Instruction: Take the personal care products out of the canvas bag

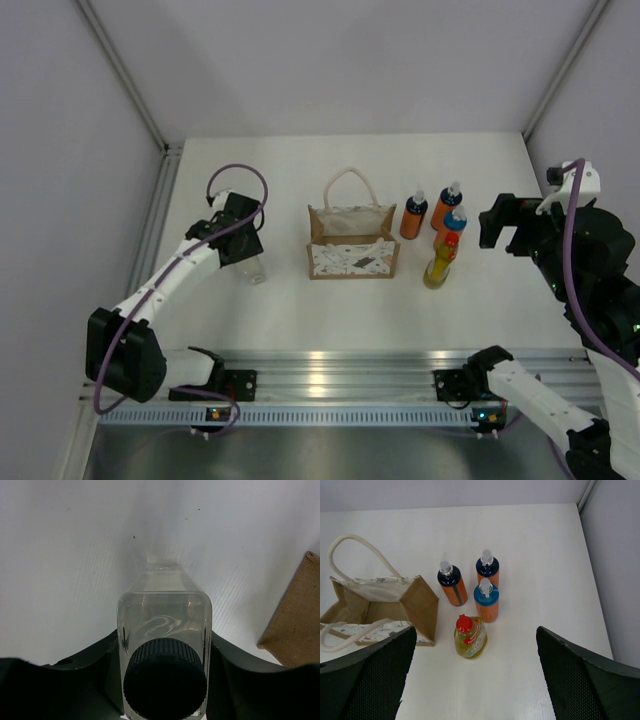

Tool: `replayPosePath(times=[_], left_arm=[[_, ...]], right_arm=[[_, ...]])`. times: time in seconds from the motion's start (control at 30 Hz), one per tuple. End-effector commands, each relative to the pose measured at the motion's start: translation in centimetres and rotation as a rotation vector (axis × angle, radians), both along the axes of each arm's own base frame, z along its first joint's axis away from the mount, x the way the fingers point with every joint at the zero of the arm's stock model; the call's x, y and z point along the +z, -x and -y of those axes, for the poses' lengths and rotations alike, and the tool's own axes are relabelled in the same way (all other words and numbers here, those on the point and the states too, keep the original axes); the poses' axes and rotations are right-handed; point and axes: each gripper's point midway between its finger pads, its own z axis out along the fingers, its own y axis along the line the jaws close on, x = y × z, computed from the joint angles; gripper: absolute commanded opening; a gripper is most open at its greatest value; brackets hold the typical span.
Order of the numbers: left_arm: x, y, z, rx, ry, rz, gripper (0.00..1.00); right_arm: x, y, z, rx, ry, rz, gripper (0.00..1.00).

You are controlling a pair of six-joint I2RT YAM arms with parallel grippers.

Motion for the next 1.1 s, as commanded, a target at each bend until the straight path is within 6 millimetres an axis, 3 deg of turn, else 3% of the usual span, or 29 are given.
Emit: replayPosePath(times=[0.0, 0.33, 0.47, 0.57, 0.6, 0.67, 0.7, 0.73, 0.93, 1.0, 1.07], left_arm=[[3.4, -3.2, 1.3, 0.004, 0.070, 0.198, 0.00], [2.3, -4.8, 3.9, -0.044, 0.072, 0.165, 0.00], [1.8, -5.2, 4.4, -0.050, 0.074, 0.145, 0.13], [1.6, -5.4, 5.0, -0.075, 0.082, 0.128, 0.28], [1.8, -5.5, 5.0, -0.078, 0.082, 0.131, 0.40], [1.8, -5.4, 4.9, -0.075, 0.068, 0.120, 0.50], [2.3, -5.6, 4.9, -0.075, 0.068, 0.128, 0.65], [2.3, -5.6, 4.9, -0.081, 0.065, 0.123, 0.71], [3.8, -6.0, 5.0, -0.099, 0.055, 0.131, 0.87], [4.8, -6.2, 5.1, -0.103, 0.055, 0.141, 0.98], [6.5, -6.6, 5.2, -0.101, 0.065, 0.171, 0.98]], right_arm=[[-0.7, 0.1, 0.5, -0.020, 0.026, -0.021, 0.99], [-0.8, 0.1, 0.3, -0.012, 0.011, -0.024, 0.99], [-1.0, 0.3, 0.3, -0.015, 0.009, -0.030, 0.99], [-1.3, 0.5, 0.4, -0.016, 0.011, -0.040, 1.00], [-1.3, 0.6, 0.5, -0.017, 0.012, -0.038, 1.00], [-1.3, 0.7, 0.6, -0.018, 0.012, -0.038, 1.00], [-1.4, 0.7, 0.5, -0.015, 0.014, -0.041, 1.00], [-1.4, 0.7, 0.5, -0.014, 0.015, -0.046, 0.99], [-2.4, 0.3, 0.0, -0.004, 0.009, -0.081, 0.99], [-2.5, 0.2, -0.1, -0.007, 0.007, -0.085, 0.99], [-2.4, 0.2, 0.0, -0.010, 0.005, -0.082, 0.99]])
